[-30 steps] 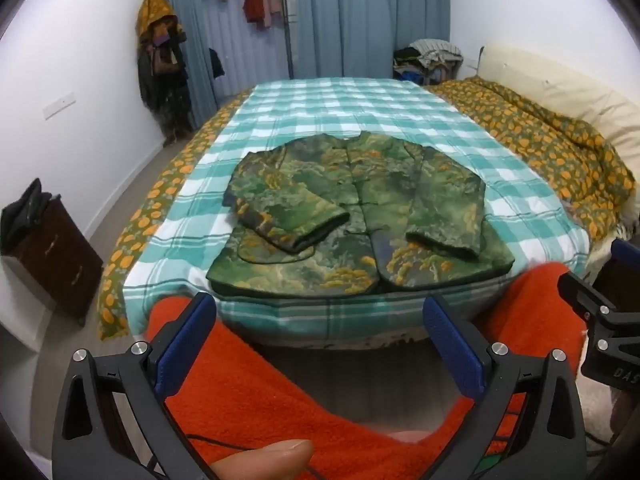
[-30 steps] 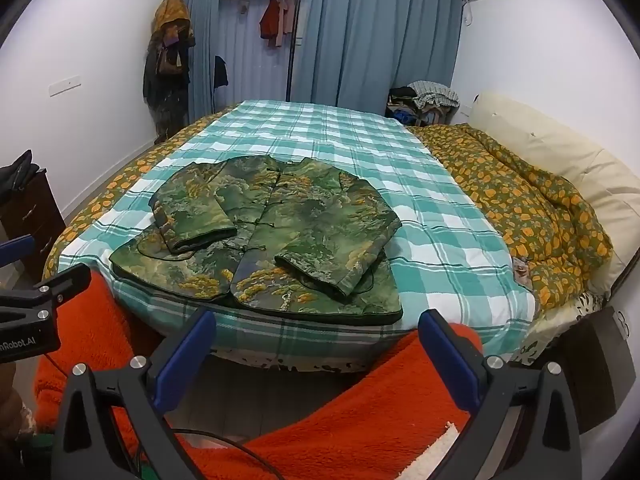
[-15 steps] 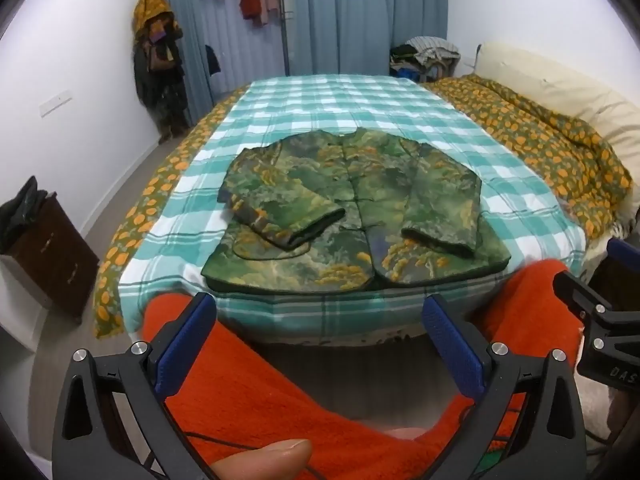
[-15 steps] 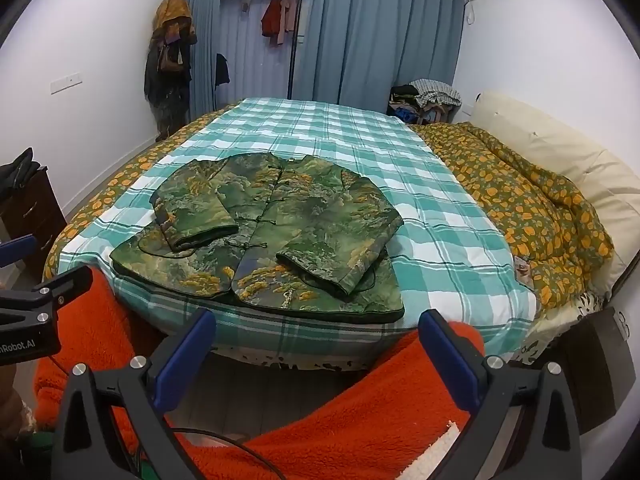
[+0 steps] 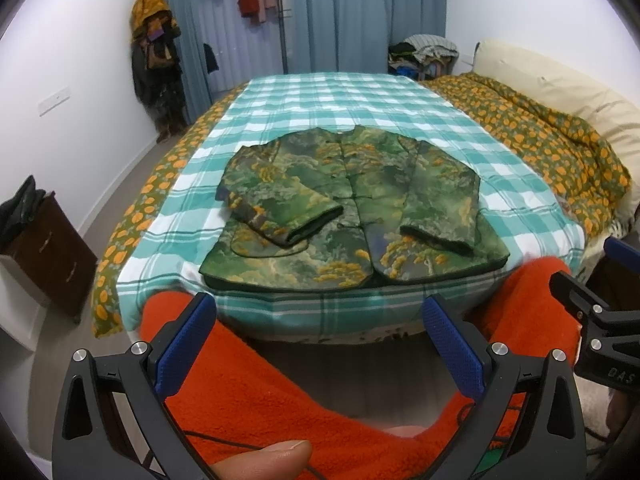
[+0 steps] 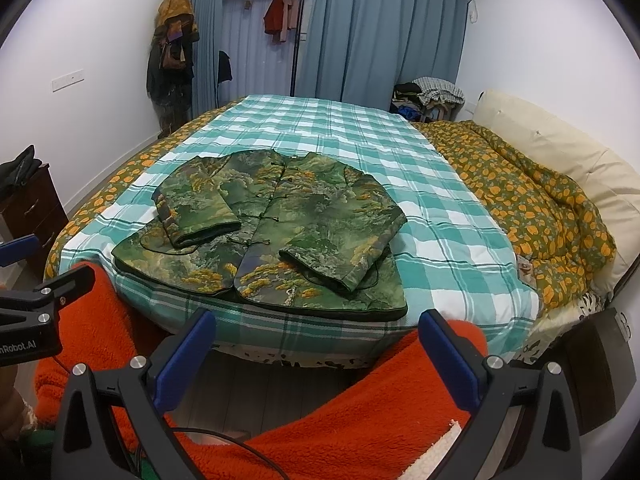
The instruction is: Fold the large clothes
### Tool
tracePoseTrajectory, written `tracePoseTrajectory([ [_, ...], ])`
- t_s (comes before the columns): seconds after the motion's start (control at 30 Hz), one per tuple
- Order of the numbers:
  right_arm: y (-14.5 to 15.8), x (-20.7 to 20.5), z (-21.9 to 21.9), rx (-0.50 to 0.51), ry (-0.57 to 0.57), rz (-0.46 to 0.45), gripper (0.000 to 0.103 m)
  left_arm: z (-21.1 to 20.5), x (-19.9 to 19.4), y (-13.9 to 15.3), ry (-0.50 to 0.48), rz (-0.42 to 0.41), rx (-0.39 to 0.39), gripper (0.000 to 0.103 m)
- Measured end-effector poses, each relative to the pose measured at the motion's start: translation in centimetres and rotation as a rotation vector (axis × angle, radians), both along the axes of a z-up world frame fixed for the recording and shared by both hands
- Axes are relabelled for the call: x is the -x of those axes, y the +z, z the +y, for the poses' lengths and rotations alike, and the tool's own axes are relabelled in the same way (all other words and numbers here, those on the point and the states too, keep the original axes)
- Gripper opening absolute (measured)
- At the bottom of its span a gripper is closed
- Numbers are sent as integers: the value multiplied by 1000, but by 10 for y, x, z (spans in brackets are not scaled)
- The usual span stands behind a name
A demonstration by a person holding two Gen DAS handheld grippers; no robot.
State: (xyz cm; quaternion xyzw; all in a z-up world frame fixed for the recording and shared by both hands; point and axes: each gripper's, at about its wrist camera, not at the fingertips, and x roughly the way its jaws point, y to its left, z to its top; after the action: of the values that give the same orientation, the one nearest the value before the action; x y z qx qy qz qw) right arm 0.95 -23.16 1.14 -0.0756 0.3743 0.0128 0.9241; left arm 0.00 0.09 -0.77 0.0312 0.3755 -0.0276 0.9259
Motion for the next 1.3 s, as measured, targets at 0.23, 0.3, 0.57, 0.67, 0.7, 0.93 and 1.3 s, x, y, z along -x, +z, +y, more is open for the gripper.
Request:
tracePoseTrajectory([
  [0.23,-2,-1,-1,-8,1,11,103,-2,1,-1,-3,4,-3,103],
  [0.3,-2,-1,-1,-8,1,12,103,-2,1,-2,-5,6,-3,103],
  [0.57,-2,-1,-1,-7,2,12,103,-2,1,-3,-7,10,-3,103],
  [0.67,-2,-1,-1,-7,2,12,103,-2,1,-3,-6,9,-3,103],
  [0.7,-2,-1,-1,-7,1,12,103,-2,1,-3,-6,8,-3,103],
  [0.93,-2,-2,-1,-7,1,12,103,-2,1,-3,-5,10,-2,103],
  [1.3,-2,-2,-1,-6,1,11,103,-3,3,-8,-9,14,-5,103],
])
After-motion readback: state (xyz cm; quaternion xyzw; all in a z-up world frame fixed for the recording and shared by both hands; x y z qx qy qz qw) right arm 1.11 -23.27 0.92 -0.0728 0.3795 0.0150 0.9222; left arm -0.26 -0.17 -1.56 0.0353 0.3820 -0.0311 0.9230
